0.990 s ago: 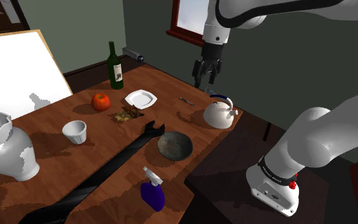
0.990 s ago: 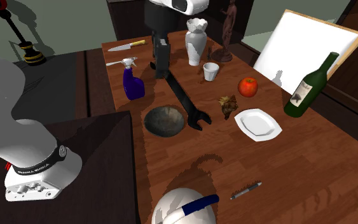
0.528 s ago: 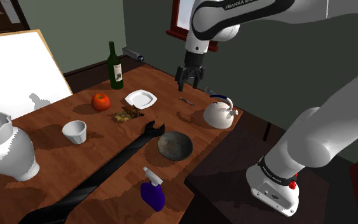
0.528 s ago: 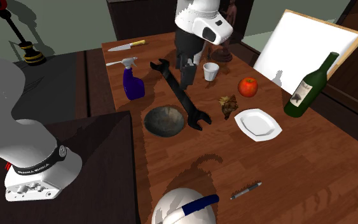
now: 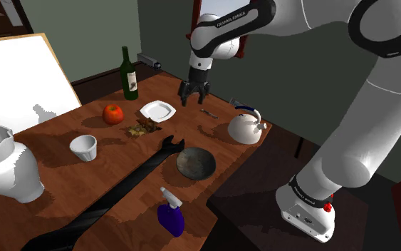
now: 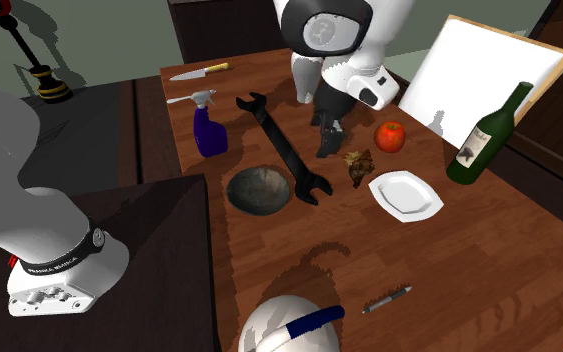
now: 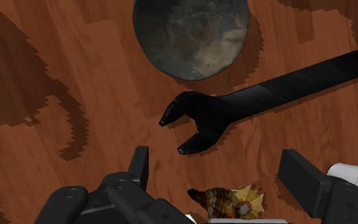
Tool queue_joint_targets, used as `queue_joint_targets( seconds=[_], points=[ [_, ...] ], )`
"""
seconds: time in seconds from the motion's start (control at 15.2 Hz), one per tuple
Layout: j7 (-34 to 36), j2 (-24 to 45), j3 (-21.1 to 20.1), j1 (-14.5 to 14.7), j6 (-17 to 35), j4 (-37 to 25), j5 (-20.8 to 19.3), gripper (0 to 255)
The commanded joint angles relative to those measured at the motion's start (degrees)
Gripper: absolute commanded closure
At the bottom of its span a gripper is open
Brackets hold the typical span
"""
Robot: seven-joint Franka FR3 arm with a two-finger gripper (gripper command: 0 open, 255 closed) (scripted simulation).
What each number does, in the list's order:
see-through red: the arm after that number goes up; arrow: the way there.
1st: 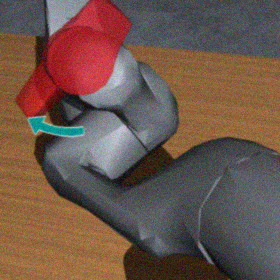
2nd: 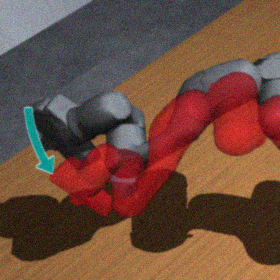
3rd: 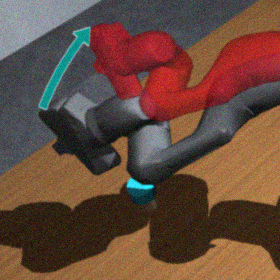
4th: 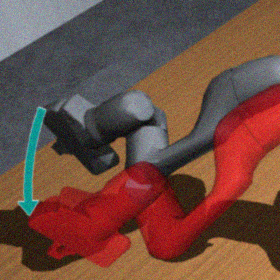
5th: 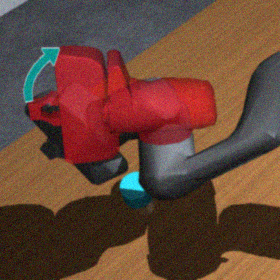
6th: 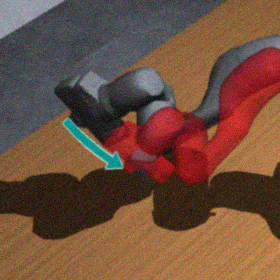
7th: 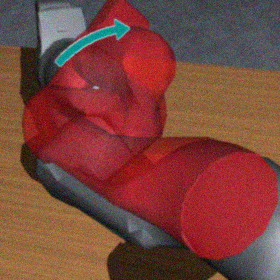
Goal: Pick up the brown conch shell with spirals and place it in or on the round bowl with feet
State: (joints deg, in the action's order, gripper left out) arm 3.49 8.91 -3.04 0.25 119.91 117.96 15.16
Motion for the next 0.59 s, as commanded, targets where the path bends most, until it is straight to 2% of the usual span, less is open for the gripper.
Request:
queue_joint_targets(
  seconds=[0.0,0.53],
  points=[
    [0.13,4.41,-0.16,0.09,1.37,-3.29,0.79,0],
    [0.64,22.46,-0.61,-0.23,3.03,-20.36,3.07,0]
  ],
)
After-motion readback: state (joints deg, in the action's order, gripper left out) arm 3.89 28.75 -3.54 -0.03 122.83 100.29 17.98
